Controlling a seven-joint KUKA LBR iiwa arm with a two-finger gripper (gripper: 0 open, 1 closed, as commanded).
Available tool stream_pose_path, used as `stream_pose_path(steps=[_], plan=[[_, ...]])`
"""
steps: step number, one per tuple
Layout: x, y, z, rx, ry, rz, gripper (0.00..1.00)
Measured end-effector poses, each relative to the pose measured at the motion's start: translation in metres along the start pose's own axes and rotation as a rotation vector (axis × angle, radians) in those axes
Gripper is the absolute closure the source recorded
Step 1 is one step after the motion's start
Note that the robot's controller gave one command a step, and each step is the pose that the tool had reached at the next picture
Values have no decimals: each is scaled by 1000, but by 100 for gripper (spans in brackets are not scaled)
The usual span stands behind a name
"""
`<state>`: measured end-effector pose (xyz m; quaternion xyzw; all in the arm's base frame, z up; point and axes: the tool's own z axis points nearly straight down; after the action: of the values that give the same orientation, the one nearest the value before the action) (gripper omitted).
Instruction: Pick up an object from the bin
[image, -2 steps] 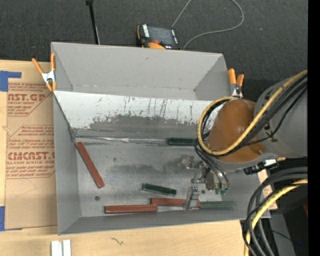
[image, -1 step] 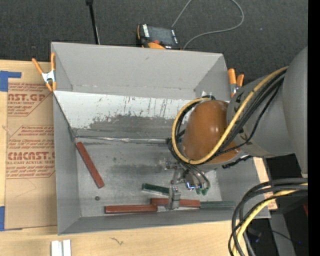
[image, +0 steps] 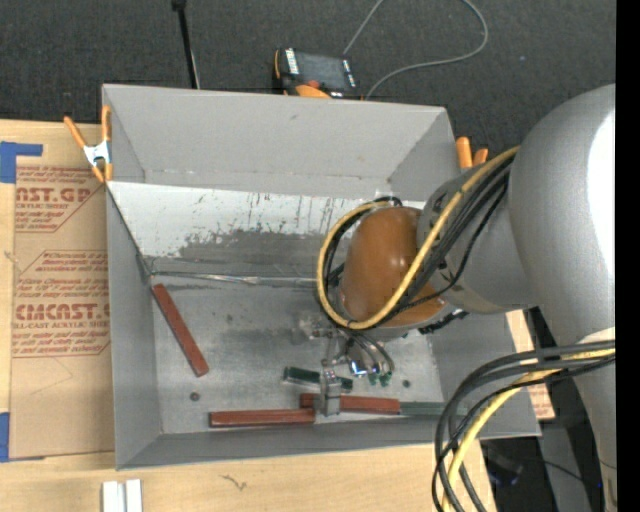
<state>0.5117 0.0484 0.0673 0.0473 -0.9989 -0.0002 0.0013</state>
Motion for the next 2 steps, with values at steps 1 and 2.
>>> stream_pose_path(steps=[1,2], plan=[[0,-1,-6,1,5,0,100],[-4,8,-6,4,0,-13,100]])
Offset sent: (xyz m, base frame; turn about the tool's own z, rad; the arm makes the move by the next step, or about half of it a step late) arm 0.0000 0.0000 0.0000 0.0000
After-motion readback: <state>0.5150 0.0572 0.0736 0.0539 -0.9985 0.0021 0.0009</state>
